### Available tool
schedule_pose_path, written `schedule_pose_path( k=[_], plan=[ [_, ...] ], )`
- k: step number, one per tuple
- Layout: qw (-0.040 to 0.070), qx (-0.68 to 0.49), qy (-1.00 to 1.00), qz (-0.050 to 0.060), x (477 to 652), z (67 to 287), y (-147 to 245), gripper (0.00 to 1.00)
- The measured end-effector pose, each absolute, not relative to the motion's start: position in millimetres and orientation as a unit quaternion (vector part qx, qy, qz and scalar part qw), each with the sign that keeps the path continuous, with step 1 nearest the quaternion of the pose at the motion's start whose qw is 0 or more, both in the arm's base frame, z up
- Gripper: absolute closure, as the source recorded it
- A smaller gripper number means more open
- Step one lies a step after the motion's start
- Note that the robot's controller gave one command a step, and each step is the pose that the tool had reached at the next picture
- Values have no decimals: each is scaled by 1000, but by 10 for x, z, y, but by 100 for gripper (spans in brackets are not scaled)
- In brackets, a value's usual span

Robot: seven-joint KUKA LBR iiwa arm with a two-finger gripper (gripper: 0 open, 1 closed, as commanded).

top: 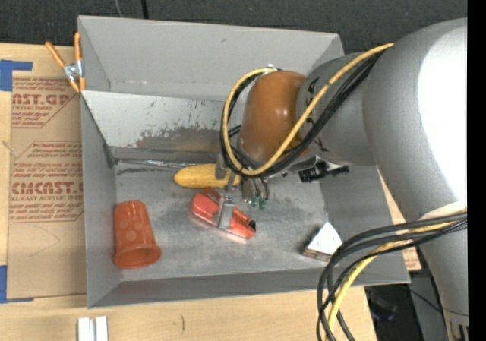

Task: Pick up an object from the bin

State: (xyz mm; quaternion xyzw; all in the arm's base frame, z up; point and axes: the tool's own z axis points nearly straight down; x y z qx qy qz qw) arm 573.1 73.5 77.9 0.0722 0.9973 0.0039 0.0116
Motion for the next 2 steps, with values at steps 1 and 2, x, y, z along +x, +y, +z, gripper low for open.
schedule_pose_path(
  k=[1,2],
  plan=[
    [17,-10,1000,3,5623,775,735,0],
    [18,0,1000,4,5531,749,806,100]
  ],
)
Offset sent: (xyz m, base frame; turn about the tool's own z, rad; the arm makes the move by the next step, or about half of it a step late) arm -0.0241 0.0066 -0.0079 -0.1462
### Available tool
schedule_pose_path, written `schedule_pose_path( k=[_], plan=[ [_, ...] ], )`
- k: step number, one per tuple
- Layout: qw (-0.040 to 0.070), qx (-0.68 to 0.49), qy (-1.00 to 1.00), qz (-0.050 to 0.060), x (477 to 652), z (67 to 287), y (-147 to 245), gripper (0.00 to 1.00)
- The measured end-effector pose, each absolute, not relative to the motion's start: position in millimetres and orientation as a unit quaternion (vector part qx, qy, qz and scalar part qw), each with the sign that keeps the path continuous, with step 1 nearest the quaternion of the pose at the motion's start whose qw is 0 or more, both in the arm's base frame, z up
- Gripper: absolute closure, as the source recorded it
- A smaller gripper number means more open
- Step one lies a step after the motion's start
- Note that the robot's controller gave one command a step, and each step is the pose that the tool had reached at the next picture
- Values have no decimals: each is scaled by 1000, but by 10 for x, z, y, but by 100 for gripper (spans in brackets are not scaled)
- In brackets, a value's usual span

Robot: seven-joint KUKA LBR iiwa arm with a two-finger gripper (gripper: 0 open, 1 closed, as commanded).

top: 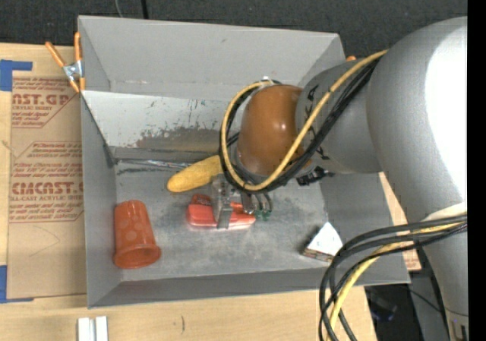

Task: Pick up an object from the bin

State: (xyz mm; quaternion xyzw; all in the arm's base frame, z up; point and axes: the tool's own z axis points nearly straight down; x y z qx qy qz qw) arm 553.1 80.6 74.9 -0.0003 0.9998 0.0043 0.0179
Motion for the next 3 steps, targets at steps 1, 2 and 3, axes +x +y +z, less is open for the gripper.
schedule_pose_path(
  k=[1,2,3],
  plan=[
    [14,-1,1000,4,5502,709,807,0],
    [13,-1,1000,4,5499,707,806,100],
    [13,-1,1000,4,5499,707,806,100]
  ],
)
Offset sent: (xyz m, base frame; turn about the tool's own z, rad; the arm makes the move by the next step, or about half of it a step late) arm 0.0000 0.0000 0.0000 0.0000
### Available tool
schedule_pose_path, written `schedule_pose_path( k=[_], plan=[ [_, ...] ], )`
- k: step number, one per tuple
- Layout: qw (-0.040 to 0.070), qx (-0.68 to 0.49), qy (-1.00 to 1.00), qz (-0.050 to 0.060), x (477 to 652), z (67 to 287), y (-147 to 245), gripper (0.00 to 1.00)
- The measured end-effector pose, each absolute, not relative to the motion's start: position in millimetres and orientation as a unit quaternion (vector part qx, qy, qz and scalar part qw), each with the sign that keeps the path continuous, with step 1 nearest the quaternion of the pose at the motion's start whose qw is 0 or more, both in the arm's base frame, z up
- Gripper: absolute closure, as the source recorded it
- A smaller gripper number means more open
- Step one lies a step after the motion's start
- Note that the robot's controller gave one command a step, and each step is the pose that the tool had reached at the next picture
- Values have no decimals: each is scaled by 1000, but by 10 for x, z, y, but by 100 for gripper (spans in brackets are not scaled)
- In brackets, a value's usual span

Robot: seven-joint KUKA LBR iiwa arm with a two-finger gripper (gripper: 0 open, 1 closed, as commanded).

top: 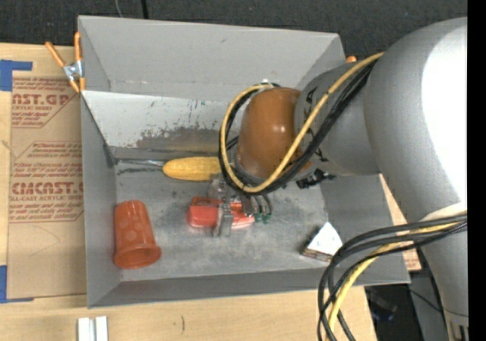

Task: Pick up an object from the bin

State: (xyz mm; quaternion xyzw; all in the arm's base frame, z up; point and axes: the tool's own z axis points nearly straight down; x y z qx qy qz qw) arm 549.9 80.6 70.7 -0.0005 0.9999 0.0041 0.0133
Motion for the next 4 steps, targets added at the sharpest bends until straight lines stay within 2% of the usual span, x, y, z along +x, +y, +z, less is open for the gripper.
schedule_pose_path(
  k=[1,4],
  plan=[
    [14,-5,1000,4,5651,1930,760,100],
    [14,-5,1000,5,5649,1929,764,100]
  ],
)
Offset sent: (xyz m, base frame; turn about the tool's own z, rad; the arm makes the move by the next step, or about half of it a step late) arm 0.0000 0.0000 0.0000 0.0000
